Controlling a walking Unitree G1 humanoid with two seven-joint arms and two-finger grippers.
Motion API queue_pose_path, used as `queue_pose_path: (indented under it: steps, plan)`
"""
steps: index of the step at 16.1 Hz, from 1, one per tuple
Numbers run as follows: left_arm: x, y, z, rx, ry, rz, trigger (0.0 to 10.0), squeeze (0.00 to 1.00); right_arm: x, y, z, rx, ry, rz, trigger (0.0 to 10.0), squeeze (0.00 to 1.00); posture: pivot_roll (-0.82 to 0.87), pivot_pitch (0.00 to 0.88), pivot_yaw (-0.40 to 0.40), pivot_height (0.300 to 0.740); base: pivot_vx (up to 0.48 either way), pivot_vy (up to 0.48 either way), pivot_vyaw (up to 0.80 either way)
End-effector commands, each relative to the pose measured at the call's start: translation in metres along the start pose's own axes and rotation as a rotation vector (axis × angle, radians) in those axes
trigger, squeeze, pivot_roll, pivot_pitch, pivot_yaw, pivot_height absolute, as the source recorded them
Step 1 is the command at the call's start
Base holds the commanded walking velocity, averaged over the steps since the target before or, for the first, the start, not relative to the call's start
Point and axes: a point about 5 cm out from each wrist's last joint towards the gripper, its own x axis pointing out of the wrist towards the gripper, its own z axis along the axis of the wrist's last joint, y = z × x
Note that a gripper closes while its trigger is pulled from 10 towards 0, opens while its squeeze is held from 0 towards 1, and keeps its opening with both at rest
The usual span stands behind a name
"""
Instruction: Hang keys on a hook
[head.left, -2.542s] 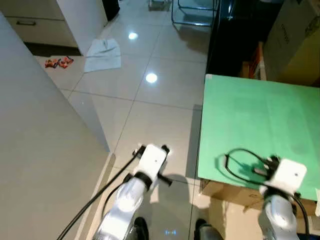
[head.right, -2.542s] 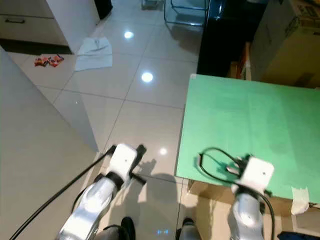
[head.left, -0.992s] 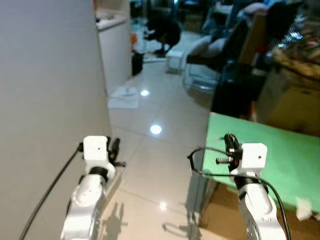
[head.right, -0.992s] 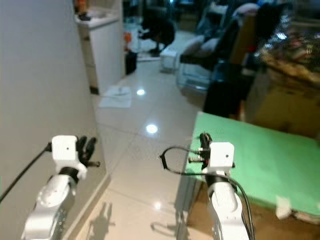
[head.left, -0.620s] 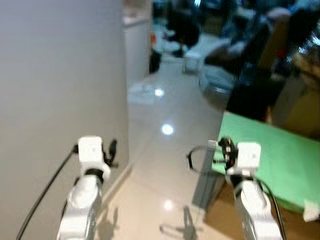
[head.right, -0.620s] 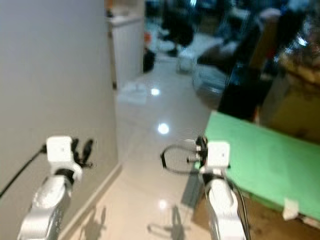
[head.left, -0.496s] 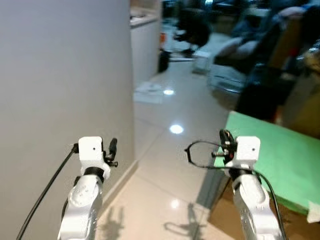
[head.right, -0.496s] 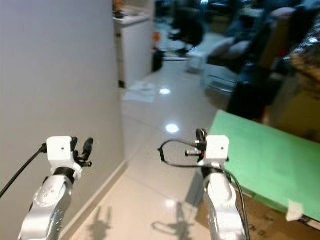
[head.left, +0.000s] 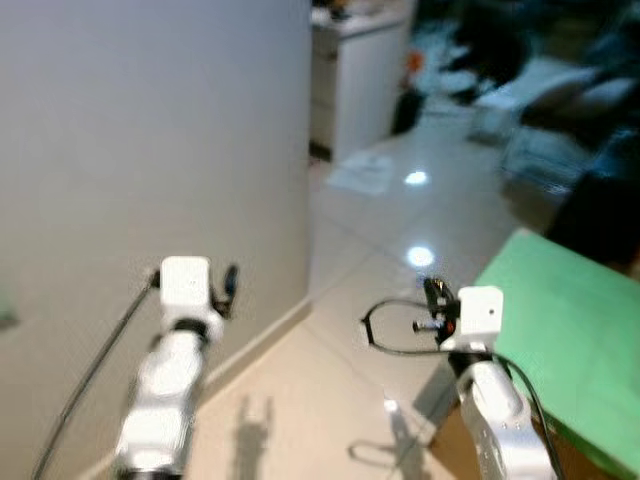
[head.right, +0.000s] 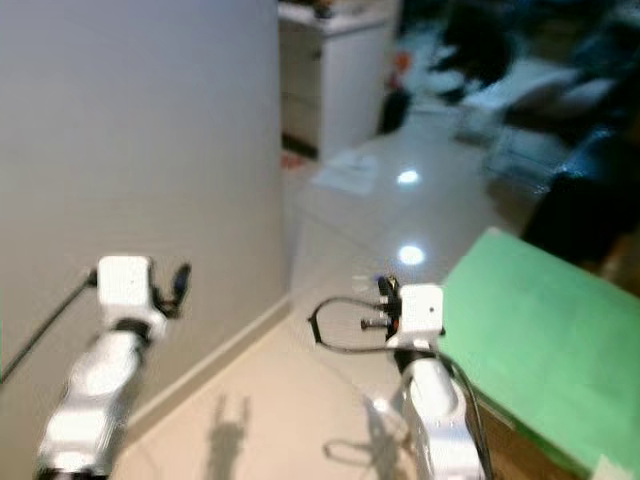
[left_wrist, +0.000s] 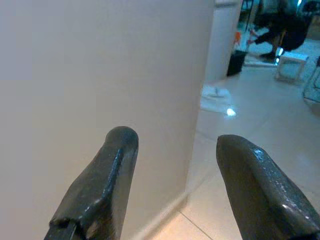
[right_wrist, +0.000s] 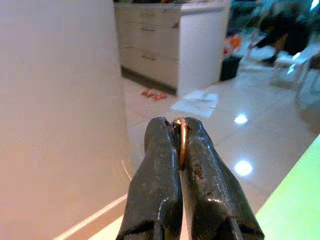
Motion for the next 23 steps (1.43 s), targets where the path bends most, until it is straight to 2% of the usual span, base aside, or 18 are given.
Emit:
queue_pose_path:
  steps: [1, 4, 7, 9, 12, 14, 18, 23]
  plan:
    - [0.002, 0.005, -0.001, 0.001, 0.018, 0.028, 10.0, 0.00, 0.002, -0.001, 0.001, 0.019, 0.001, 0.002, 0.0, 0.00, -0.07, 0.000, -0.003, 0.740, 0.000, 0.000, 0.58]
    - [-0.003, 0.010, -0.010, -0.024, 0.054, 0.089, 10.0, 0.00, 0.000, -0.005, -0.011, 0.024, 0.077, 0.034, 0.0, 0.00, -0.05, 0.000, -0.013, 0.740, 0.000, 0.155, 0.58]
    - [-0.008, 0.006, -0.014, 0.001, 0.066, 0.092, 10.0, 0.00, 0.002, -0.005, -0.015, 0.028, 0.099, 0.057, 0.0, 0.00, -0.04, 0.000, -0.016, 0.740, 0.000, 0.447, 0.58]
    - [-0.006, -0.001, -0.017, 0.016, 0.092, 0.082, 10.0, 0.00, 0.005, -0.005, -0.014, 0.021, 0.099, 0.069, 0.0, 0.00, -0.04, 0.000, -0.009, 0.740, -0.184, 0.369, 0.58]
    - [0.000, -0.002, -0.013, 0.052, 0.083, 0.078, 10.0, 0.00, 0.011, -0.003, -0.013, 0.047, 0.091, 0.073, 0.0, 0.00, -0.04, 0.000, -0.005, 0.740, -0.395, 0.180, 0.58]
    - [0.001, -0.003, -0.011, 0.063, 0.074, 0.075, 10.0, 0.00, 0.012, 0.001, -0.012, 0.062, 0.089, 0.103, 0.0, 0.00, -0.03, 0.000, -0.009, 0.740, 0.000, 0.000, 0.58]
    - [0.003, 0.000, -0.008, 0.087, 0.063, 0.084, 10.0, 0.00, 0.015, 0.002, -0.008, 0.091, 0.077, 0.166, 0.0, 0.00, -0.04, 0.000, -0.005, 0.740, 0.000, 0.000, 0.58]
    - [0.009, 0.005, -0.003, 0.138, 0.048, 0.097, 10.0, 0.00, 0.023, 0.002, 0.007, 0.064, 0.044, 0.276, 0.0, 0.00, -0.03, 0.000, -0.010, 0.740, 0.000, 0.000, 0.58]
